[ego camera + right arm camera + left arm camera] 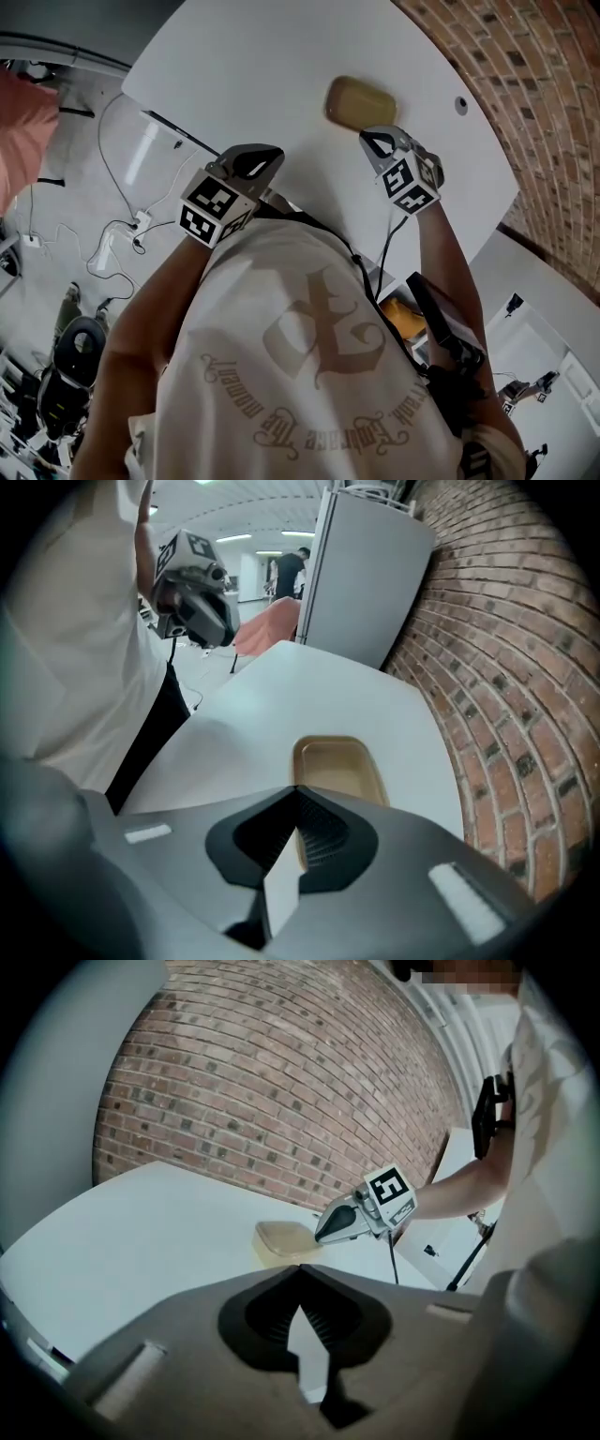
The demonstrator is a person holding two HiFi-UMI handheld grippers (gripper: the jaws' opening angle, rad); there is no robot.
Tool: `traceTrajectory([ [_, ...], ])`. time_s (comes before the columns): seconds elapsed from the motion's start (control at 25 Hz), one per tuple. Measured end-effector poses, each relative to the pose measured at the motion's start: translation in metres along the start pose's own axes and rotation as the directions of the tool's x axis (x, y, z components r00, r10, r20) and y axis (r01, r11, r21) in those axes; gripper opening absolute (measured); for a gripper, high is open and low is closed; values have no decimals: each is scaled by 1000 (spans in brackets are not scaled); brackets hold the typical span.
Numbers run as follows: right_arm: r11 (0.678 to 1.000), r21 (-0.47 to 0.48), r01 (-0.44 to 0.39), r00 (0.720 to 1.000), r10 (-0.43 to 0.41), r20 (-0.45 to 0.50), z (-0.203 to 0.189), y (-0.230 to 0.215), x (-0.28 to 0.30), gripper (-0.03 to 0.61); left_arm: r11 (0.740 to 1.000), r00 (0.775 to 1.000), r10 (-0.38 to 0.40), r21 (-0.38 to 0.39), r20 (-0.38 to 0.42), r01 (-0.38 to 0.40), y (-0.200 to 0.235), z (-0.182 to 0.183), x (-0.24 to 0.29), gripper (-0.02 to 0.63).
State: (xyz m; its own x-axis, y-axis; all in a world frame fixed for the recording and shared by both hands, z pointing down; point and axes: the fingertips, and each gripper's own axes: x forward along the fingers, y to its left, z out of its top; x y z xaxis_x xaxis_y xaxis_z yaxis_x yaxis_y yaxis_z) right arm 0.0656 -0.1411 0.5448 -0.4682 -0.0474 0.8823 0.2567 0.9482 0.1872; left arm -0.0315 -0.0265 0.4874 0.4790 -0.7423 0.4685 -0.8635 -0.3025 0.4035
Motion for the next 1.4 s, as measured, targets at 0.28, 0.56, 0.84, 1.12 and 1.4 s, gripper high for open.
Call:
traceTrajectory([
  [0.28,988,-124,-95,989,79,-126,-16,7,14,23,999,1000,28,-30,8,-28,3,-5,-3,3],
  [0.56,983,-131,-129,977,103,-188,-22,7,21,44,998,999,42,-55,9,-41,4,-13,-10,3],
  [0.84,976,-154,-155,960,112,-257,-30,6,28,44,997,999,45,-58,10,-44,6,-14,-11,3],
  [1.12,978,-139,-156,954,113,-276,-31,6,30,43,998,999,43,-56,9,-42,5,-14,-13,3],
  [1.4,985,-127,-120,961,83,-264,-30,2,29,28,998,999,36,-48,10,-35,0,-13,-11,3],
])
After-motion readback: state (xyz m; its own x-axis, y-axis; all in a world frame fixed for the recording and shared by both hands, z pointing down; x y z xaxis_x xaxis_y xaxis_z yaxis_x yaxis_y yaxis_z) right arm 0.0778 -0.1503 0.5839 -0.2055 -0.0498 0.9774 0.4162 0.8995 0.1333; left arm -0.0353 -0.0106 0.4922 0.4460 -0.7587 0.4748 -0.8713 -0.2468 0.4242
